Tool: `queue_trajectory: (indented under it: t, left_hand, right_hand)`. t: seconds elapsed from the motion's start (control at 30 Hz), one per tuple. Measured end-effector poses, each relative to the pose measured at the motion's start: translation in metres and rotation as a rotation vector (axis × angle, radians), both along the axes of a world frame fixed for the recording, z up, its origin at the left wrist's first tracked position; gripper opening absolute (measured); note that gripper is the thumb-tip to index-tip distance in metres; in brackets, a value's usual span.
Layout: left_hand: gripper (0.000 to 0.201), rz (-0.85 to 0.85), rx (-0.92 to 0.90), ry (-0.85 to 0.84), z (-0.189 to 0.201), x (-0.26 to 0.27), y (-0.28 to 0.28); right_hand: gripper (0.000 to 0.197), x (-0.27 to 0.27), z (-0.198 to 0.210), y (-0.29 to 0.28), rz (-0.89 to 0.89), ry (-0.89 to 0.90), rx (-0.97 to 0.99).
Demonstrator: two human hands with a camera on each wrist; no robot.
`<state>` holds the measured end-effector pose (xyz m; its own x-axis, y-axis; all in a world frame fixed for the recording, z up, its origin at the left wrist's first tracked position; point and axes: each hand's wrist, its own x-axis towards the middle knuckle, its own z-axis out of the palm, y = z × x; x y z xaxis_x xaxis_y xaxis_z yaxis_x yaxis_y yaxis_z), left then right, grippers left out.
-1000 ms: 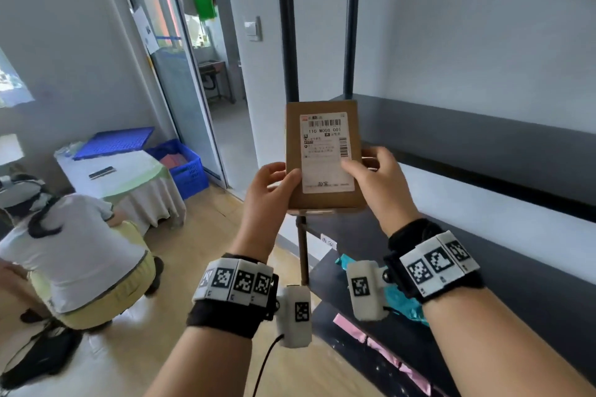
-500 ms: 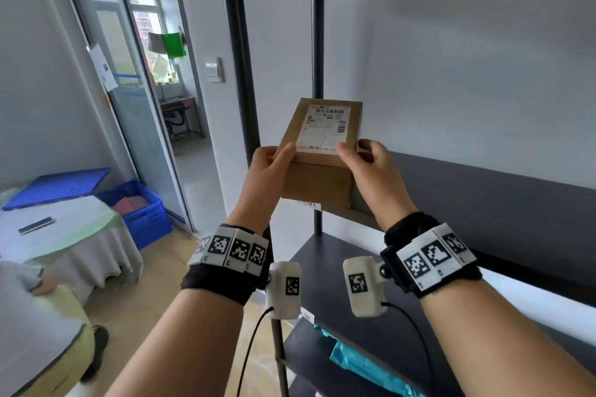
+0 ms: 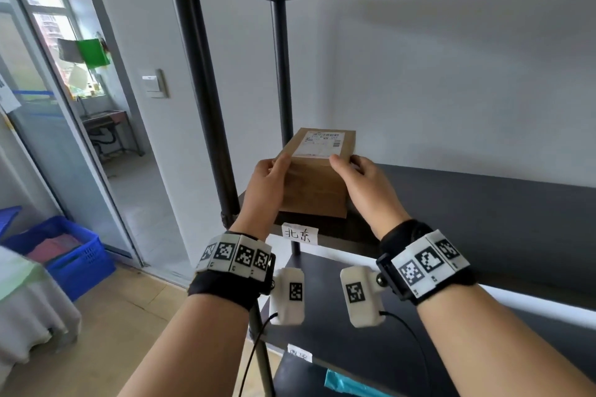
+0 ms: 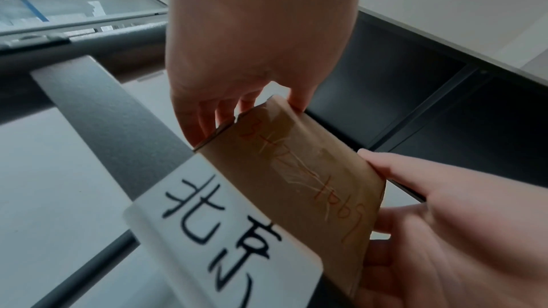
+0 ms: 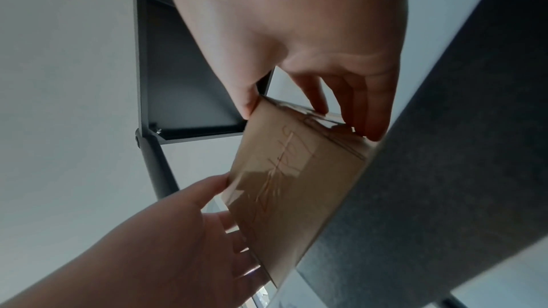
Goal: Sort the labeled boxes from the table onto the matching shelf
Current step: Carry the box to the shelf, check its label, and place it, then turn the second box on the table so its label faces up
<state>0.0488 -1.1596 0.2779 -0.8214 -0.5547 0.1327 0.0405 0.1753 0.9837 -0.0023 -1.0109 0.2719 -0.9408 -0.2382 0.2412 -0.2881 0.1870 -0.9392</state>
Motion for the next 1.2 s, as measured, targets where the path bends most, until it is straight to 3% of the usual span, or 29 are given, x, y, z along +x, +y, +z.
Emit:
queue_trajectory:
  t: [0.33,0.43,0.57,0.7,0.9,1.2]
  left_hand:
    - [0.066,-0.114,-0.067,-0.024,-0.001,0.006,-0.012]
    - [0.065,-0.06,-0.137,0.064,0.002,0.015,-0.013]
    - [0.041,0.025,-0.275,0.285,0.007,0.035,0.001]
    - [0.035,-0.129,-0.286,0.384,0.001,0.045,0.032]
    - [0.029,-0.432,-0.312,0.325,-0.025,0.053,0.104]
    - [0.03,-0.785,-0.357,0.243,-0.057,0.086,0.276]
  right_hand:
    - [0.056,0.019,0.007,-0.011,-0.114,-0.017,0.06]
    - [0.064,0.031,0.01,-0.006,-0.176,0.015,0.061]
    - [0.052,0.053,0.008,0.007,-0.285,0.087,0.043]
    - [0.038,0.081,-0.005,0.033,-0.354,0.122,0.059]
    - [0.034,0.123,-0.027,0.104,-0.585,0.153,0.099]
    - [0.036,0.195,-0.049,0.268,-0.847,0.054,0.138]
